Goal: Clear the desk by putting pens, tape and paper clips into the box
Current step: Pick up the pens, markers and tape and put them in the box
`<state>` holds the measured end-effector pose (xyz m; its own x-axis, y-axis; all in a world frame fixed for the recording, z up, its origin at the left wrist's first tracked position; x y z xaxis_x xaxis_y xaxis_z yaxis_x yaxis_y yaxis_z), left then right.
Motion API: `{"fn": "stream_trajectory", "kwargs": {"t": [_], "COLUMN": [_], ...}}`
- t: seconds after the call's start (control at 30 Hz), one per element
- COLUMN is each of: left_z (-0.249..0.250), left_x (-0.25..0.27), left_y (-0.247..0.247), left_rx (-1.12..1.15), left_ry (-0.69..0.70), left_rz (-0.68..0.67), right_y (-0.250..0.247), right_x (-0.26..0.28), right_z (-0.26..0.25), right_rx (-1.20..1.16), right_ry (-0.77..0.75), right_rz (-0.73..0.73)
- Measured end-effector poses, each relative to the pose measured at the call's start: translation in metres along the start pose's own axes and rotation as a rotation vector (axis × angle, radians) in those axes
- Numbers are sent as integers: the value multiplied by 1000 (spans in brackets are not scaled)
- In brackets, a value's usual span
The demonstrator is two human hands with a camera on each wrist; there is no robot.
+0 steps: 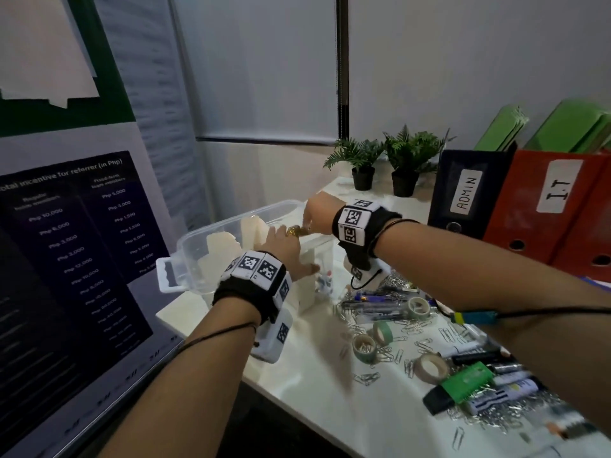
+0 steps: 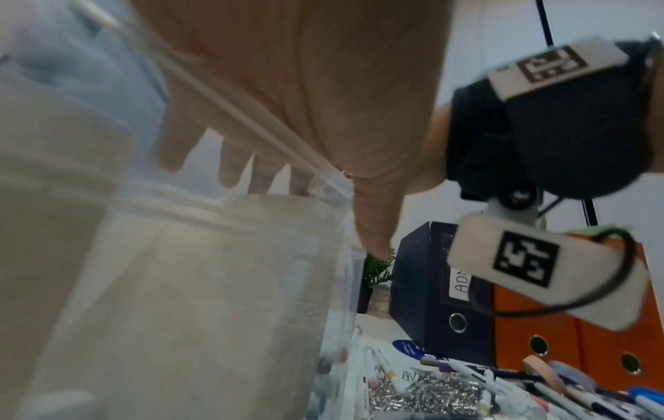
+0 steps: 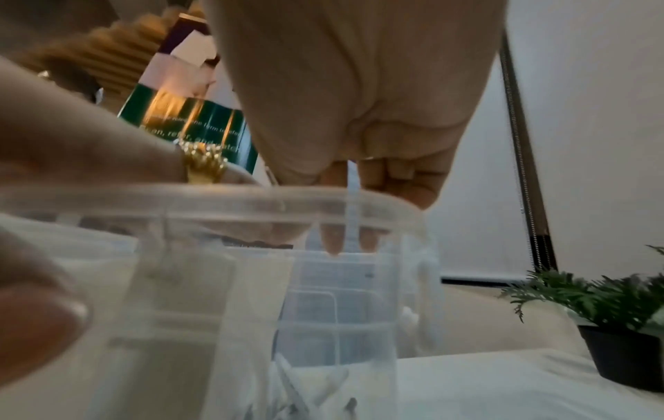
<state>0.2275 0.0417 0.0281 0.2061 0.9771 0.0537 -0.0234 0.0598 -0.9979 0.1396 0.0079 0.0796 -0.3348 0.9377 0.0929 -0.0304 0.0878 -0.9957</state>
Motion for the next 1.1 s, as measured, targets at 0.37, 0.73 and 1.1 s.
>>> {"fn": "stream_trajectory", "kwargs": {"t": [0.37,0.73,1.1], "left_z": [70,177,266], "left_x": [47,-4,-144], "left_y": [-11,43,114], "left_rx": [-166,-80,-296], "left_ry": [303,492,470], "left_rz": [293,-254,-402], "right_y": [56,121,132], "right_x": [109,165,138], "right_z": [172,229,236], "right_rx": [-229,-247,-272], "right_ry": [313,526,569], "right_rz": [-10,-133,-123]}}
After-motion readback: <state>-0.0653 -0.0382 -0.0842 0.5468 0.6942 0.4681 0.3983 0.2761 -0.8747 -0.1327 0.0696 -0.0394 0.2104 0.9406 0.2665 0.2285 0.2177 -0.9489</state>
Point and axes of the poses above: each hand's wrist, its own x-axis away from the middle knuckle, its own y-axis out of the palm, z = x × y, the point moved 5 cm from there along -x, towards the middle knuckle, and after that the axes turned 9 degrees about -z, right-handed, at the moved point
